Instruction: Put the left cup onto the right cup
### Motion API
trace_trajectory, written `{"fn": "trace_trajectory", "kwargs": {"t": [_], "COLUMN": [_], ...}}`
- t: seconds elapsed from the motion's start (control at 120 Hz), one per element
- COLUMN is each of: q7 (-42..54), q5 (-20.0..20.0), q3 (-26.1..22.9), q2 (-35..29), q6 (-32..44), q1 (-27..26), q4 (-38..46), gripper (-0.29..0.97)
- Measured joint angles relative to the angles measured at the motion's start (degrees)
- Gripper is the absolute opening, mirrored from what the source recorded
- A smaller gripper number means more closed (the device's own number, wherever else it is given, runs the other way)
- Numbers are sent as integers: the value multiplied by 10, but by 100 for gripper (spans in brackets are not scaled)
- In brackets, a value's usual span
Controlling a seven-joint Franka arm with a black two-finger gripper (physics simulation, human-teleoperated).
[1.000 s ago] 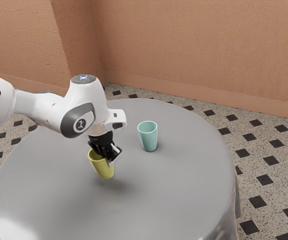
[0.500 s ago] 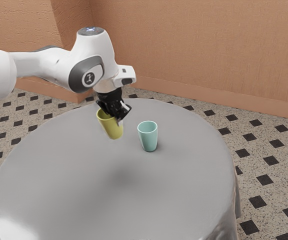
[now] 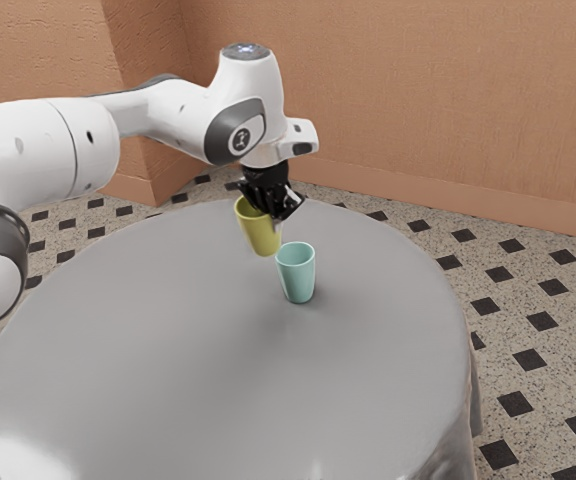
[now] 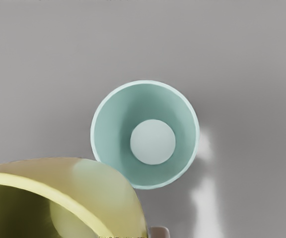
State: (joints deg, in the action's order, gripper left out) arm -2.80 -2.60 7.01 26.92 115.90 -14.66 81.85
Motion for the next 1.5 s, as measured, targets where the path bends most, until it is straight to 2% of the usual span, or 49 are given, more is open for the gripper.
{"fn": "trace_trajectory", "kwargs": {"t": [0.417, 1.383, 1.408, 1.5], "q7": [6, 7, 7, 9], "q5": [1, 5, 5, 7], "q3": [-25, -31, -30, -29], "q2": [107, 133, 133, 135], "q6": [-15, -21, -21, -21], "q1": [6, 11, 11, 11], "q4": [-118, -135, -135, -135], "gripper": [-11, -10, -8, 12]}}
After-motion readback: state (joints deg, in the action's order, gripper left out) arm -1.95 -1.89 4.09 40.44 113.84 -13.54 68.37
